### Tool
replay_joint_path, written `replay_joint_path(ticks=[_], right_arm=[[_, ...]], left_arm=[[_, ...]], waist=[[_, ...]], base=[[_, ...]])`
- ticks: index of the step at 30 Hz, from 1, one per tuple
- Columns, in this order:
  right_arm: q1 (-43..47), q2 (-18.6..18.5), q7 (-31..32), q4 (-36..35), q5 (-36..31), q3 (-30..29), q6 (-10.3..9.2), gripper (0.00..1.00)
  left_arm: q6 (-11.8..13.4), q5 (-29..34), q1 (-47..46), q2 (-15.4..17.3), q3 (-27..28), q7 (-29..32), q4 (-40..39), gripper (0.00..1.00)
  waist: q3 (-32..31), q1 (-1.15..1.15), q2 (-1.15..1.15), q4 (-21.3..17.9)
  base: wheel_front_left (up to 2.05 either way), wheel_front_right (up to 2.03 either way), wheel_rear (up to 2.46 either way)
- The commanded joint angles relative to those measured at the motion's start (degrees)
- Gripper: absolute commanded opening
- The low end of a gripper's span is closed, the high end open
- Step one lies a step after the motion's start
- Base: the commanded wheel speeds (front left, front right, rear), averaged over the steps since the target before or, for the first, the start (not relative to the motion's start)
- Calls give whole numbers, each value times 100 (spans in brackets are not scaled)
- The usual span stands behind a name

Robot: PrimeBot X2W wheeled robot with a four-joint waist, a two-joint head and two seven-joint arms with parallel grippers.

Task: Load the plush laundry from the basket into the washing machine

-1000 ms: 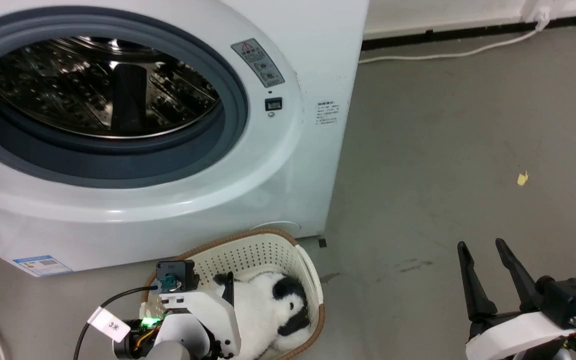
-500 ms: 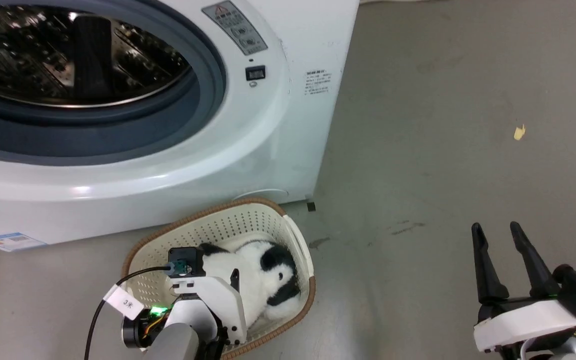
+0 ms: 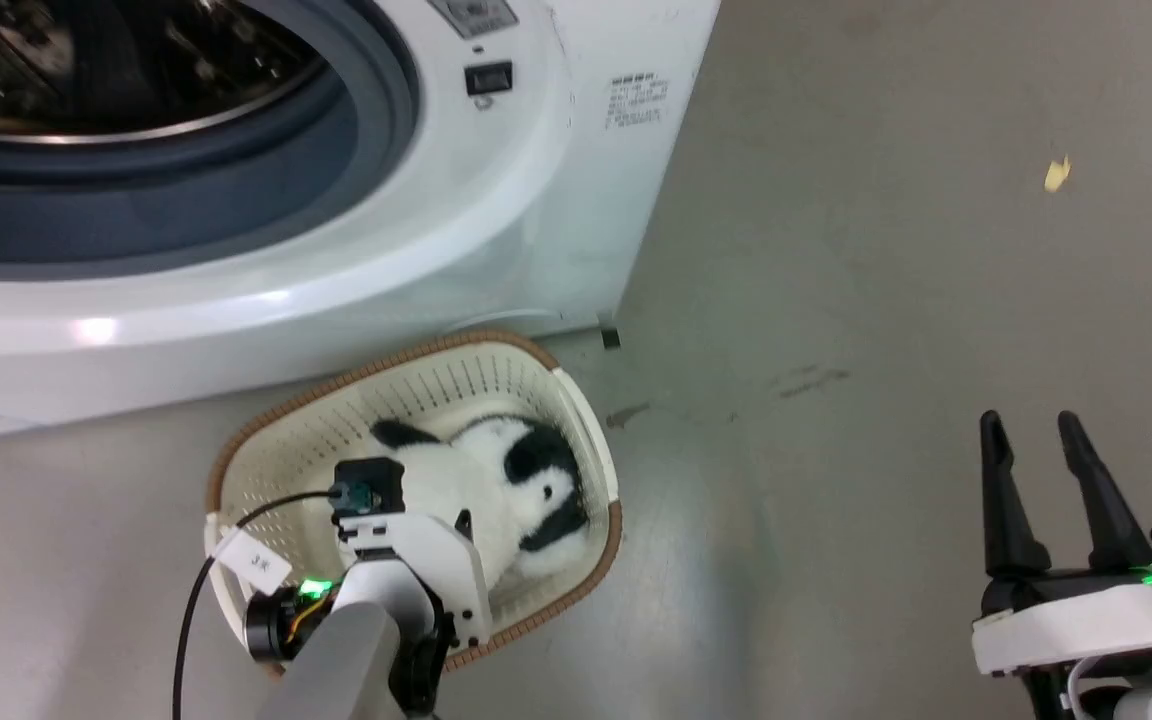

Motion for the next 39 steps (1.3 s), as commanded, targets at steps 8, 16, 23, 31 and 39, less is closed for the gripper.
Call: replay_joint_path(ticks=[8, 16, 23, 31, 39], right_arm=[[-189, 10, -143, -170, 169, -183, -3, 100], [-232, 10, -215, -402, 249, -431, -4, 100], [-220, 11, -220, -638, 333, -655, -4, 100], [-245, 12, -271, -811, 453, -791, -4, 100], [-191, -10, -217, -958, 425, -920, -4, 100]], left_arm=[[139, -260, -591, 38, -171, -119, 686, 100], [285, -459, -1031, 157, -324, -175, 1334, 100], [415, -618, -1430, 182, -494, -293, 1868, 100], [485, -853, -1820, 156, -684, -363, 2490, 100], [463, -913, -1915, 87, -737, -415, 2606, 100]], waist=[[650, -1, 0, -121], [1176, -1, 0, -193], [1637, -1, 0, -204], [2088, -1, 0, -300], [2189, -1, 0, -267]], base=[[0, 0, 0], [0, 0, 0], [0, 0, 0], [0, 0, 0], [0, 0, 0]])
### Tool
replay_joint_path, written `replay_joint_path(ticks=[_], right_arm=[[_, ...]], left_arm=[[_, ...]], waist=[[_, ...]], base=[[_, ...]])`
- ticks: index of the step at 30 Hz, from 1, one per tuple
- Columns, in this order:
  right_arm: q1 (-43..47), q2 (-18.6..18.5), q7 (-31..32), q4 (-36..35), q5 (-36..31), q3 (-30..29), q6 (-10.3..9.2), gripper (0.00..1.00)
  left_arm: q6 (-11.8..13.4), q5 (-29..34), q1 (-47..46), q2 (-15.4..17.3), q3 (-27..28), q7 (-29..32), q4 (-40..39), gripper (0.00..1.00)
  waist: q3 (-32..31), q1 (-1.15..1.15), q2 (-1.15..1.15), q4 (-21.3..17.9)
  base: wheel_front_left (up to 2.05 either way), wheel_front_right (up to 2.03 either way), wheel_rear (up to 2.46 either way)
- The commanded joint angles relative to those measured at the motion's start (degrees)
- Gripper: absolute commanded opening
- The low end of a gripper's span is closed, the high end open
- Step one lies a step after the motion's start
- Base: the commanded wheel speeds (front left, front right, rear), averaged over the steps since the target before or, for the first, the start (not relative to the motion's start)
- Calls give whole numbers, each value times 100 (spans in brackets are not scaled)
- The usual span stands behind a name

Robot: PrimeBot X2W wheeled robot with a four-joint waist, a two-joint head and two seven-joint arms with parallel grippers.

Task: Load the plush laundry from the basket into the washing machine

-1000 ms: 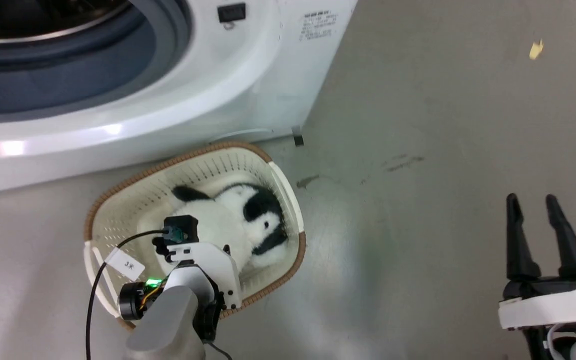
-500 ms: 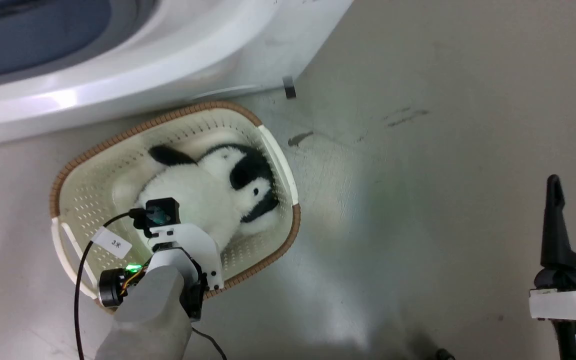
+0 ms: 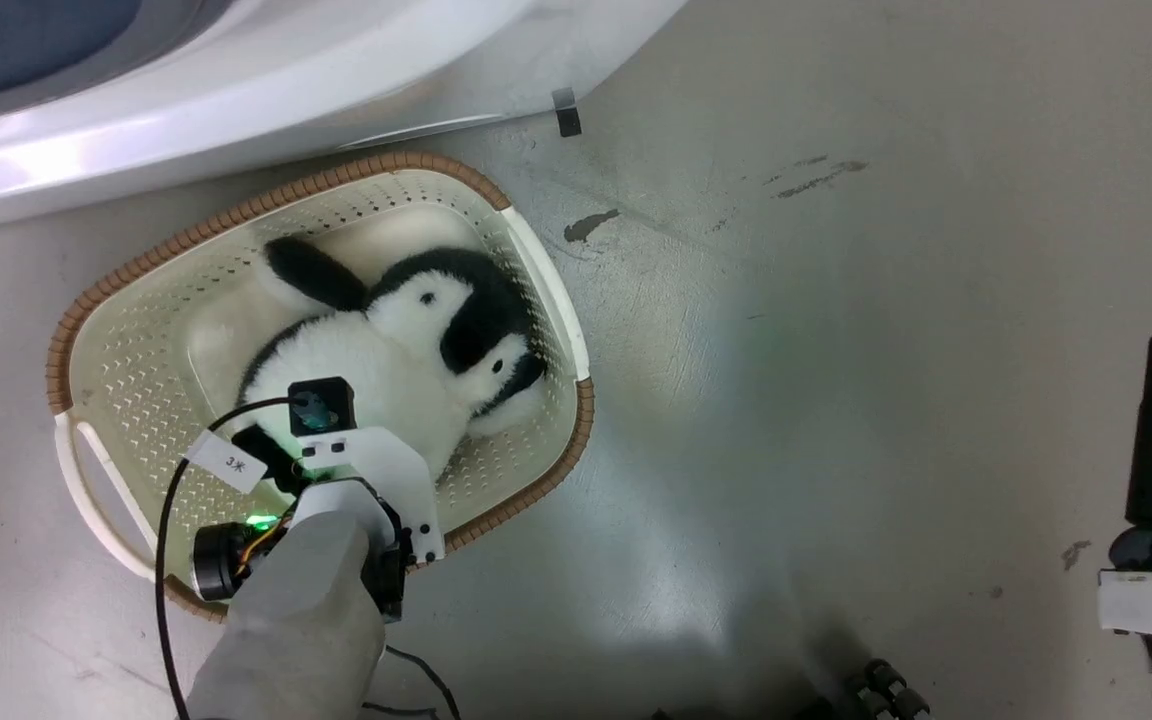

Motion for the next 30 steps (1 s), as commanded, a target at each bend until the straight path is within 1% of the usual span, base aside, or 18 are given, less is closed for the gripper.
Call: replay_joint_path(ticks=[1, 15, 21, 22, 23, 24, 26, 30], right_arm=[[-39, -17, 14, -56, 18, -34, -5, 100], [24, -62, 103, -339, 10, -172, -5, 100], [44, -65, 107, -399, 22, -199, -5, 100], [50, -65, 107, -405, 23, -204, -5, 100], [56, -66, 107, -410, 24, -208, -5, 100], [62, -66, 106, -416, 26, -214, -5, 100], [71, -68, 108, -428, 33, -224, -5, 100], [90, -83, 124, -471, 57, -264, -5, 100]], left_arm=[[-23, -52, -74, -8, -6, -29, 45, 100], [-98, -202, -300, -67, -85, -98, 155, 100], [-127, -251, -350, -74, -144, 62, 217, 100], [-117, -256, -358, -75, -156, 97, 227, 73], [-122, -268, -362, -76, -165, 149, 236, 27], [-121, -285, -365, -77, -168, 199, 244, 0], [-121, -286, -376, -78, -202, 250, 255, 0], [-129, -254, -435, -79, -261, 67, 260, 0]], waist=[[8, 0, -1, 8], [212, 0, -1, 49], [284, 0, -1, 30], [293, 0, -1, 30], [300, 0, -1, 31], [306, 0, -1, 34], [318, 0, -1, 38], [346, 0, -1, 54]], base=[[0, 0, 0], [0, 0, 0], [0, 0, 0], [0, 0, 0], [0, 0, 0], [0, 0, 0], [0, 0, 0], [0, 0, 0]])
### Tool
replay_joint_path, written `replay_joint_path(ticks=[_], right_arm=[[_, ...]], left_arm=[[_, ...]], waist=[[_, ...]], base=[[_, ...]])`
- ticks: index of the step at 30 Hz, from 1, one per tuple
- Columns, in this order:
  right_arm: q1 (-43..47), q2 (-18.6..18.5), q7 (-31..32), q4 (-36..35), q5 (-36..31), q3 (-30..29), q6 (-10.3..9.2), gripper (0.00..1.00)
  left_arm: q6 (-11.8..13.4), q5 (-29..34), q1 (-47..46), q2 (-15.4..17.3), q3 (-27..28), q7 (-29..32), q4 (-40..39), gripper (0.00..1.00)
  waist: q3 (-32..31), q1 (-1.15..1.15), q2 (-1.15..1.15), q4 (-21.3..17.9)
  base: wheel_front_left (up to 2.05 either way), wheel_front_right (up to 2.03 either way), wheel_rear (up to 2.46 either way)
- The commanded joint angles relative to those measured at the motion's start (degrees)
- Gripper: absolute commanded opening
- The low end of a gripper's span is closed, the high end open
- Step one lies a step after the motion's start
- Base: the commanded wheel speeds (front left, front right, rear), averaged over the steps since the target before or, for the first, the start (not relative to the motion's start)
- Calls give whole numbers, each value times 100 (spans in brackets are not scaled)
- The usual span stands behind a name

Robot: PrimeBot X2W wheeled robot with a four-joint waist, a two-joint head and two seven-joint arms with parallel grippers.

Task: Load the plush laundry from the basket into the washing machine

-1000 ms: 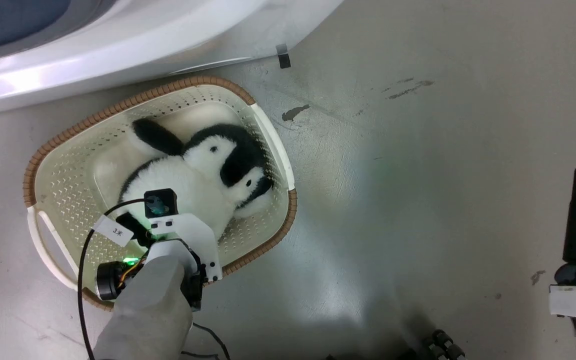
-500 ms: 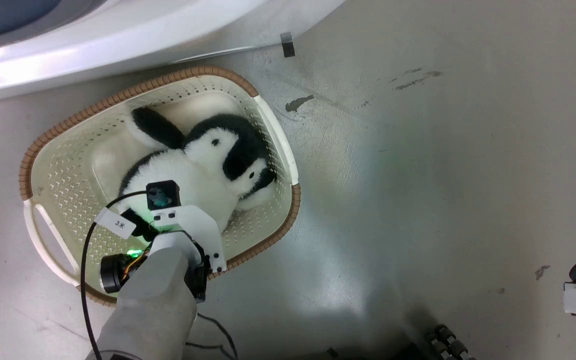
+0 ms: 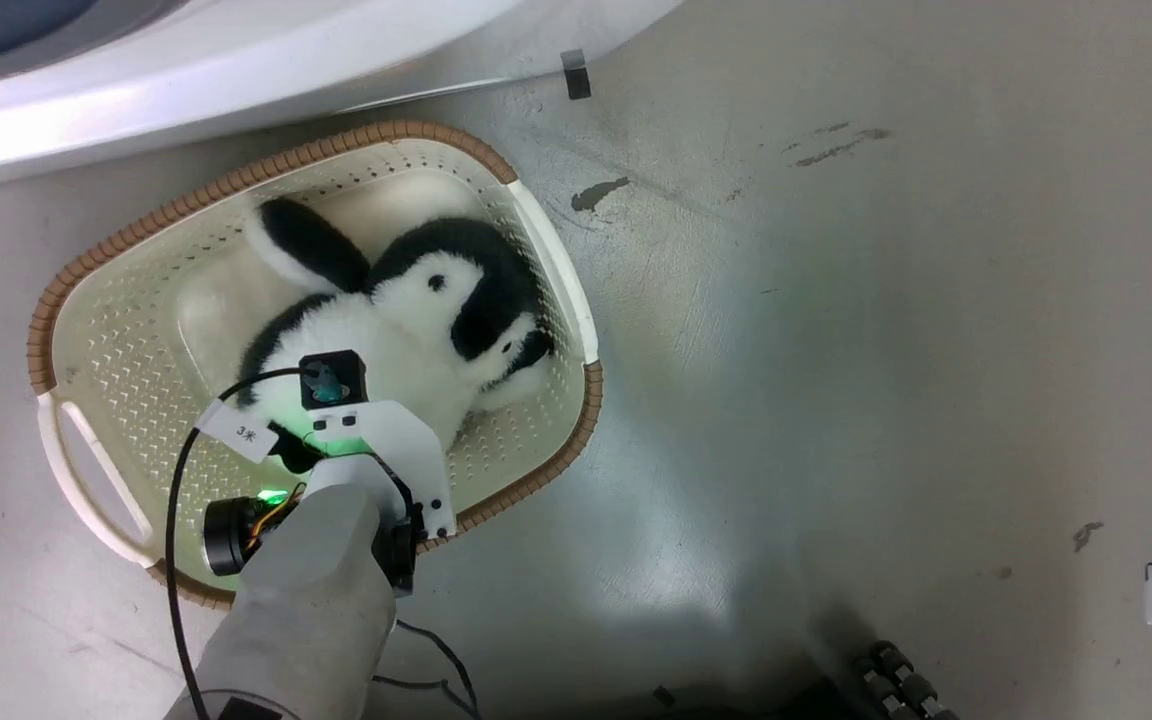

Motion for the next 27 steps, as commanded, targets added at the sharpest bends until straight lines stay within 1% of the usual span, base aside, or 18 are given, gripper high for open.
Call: replay_joint_path(ticks=[1, 7, 11, 15, 16, 20, 27], right_arm=[[70, -36, 22, -46, 56, -35, -5, 100], [89, -41, 43, -102, 80, -103, -5, 100], [93, -40, 63, -131, 87, -137, -5, 100], [75, -38, 71, -124, 80, -123, -5, 100], [57, -37, 70, -104, 79, -91, -5, 100], [21, -36, 64, -57, 81, -37, -5, 100], [-83, -78, 38, 102, 83, 130, -5, 100]], left_arm=[[-32, 4, -106, 27, -12, -128, 30, 0], [-83, -28, -170, 27, -2, -398, 34, 0], [-184, -86, -218, 25, 14, -655, 24, 0], [-260, -124, -224, 24, 8, -755, 26, 0], [-320, -162, -220, 23, 14, -830, 25, 0], [-418, -238, -191, 22, 46, -1002, 10, 0], [-720, -291, 27, 21, -9, -1466, -17, 0]], waist=[[18, 0, 0, 8], [61, 0, 0, 35], [81, 0, 0, 65], [67, 0, 0, 85], [38, 0, 0, 100], [-42, 0, 0, 132], [-435, 0, 0, 256]], base=[[0, 0, 0], [0, 0, 0], [0, 0, 0], [0, 0, 0], [0, 0, 0], [0, 0, 0], [0, 0, 0]])
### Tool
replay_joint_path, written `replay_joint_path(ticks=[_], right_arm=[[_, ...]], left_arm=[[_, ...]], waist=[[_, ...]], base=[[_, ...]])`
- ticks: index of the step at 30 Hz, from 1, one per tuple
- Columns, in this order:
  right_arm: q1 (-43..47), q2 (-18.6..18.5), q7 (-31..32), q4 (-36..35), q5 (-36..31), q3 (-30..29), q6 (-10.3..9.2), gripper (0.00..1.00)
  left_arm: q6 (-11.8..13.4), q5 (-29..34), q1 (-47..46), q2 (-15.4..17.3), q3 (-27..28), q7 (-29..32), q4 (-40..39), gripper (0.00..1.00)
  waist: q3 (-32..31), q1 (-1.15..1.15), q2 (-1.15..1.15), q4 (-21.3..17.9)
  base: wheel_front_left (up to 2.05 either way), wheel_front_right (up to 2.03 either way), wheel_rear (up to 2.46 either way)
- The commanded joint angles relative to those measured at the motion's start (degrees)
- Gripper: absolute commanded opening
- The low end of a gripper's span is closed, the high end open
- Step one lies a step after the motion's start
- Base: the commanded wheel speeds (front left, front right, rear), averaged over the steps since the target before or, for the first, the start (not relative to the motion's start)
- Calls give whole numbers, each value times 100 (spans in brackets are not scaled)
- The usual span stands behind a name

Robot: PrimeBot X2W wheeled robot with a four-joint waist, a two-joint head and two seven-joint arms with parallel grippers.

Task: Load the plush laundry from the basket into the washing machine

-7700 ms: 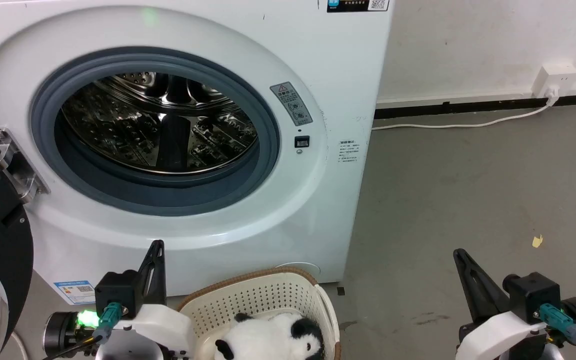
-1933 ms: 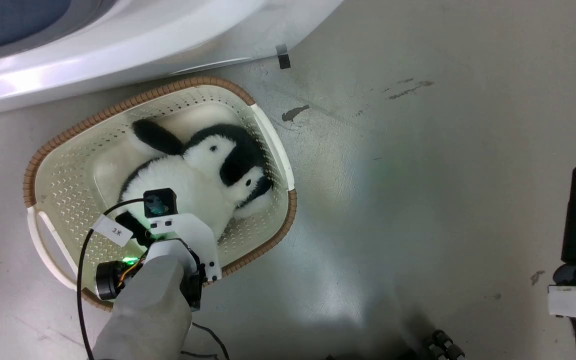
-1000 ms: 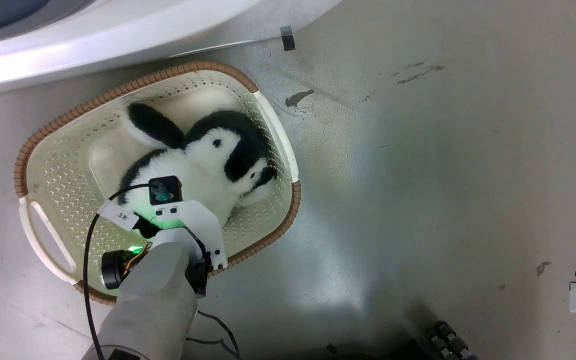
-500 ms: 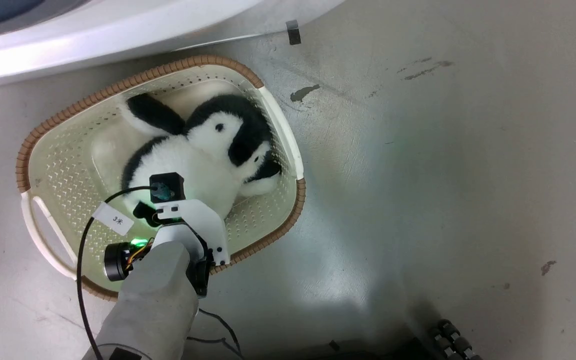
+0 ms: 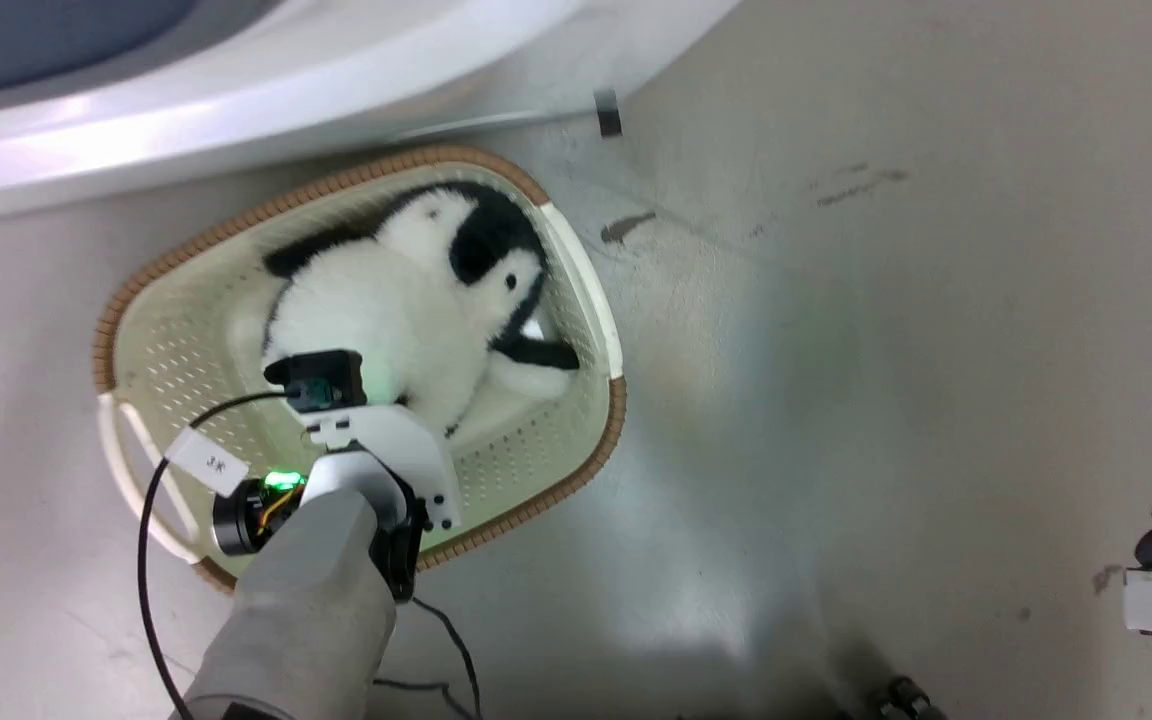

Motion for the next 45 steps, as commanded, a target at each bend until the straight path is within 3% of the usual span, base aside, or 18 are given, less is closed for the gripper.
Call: replay_joint_path(ticks=[1, 8, 20, 35, 45], right_arm=[[-132, -37, -12, 26, 37, 29, -5, 100], [-153, -46, 0, 216, 14, 204, -5, 100], [-34, -5, 23, 562, -67, 425, -5, 100], [332, 86, 128, 836, -186, 516, -5, 100], [533, 109, 136, 987, -110, 587, -5, 100]], left_arm=[[-44, -16, 66, 23, -23, -63, -21, 0], [-278, -107, 447, 22, -172, -301, -238, 0], [-353, -254, 1267, 22, -269, -475, -916, 0], [-1, 109, 2948, 186, 162, -483, -3178, 0], [390, 273, 3751, 522, 227, -453, -4726, 0]], waist=[[-164, 0, 0, 74], [-711, 0, 0, 251], [-1880, 0, 0, 659], [-3270, 0, 0, 1160], [-3921, 0, 0, 1311]], base=[[0, 0, 0], [0, 0, 0], [0, 0, 0], [0, 0, 0], [0, 0, 0]])
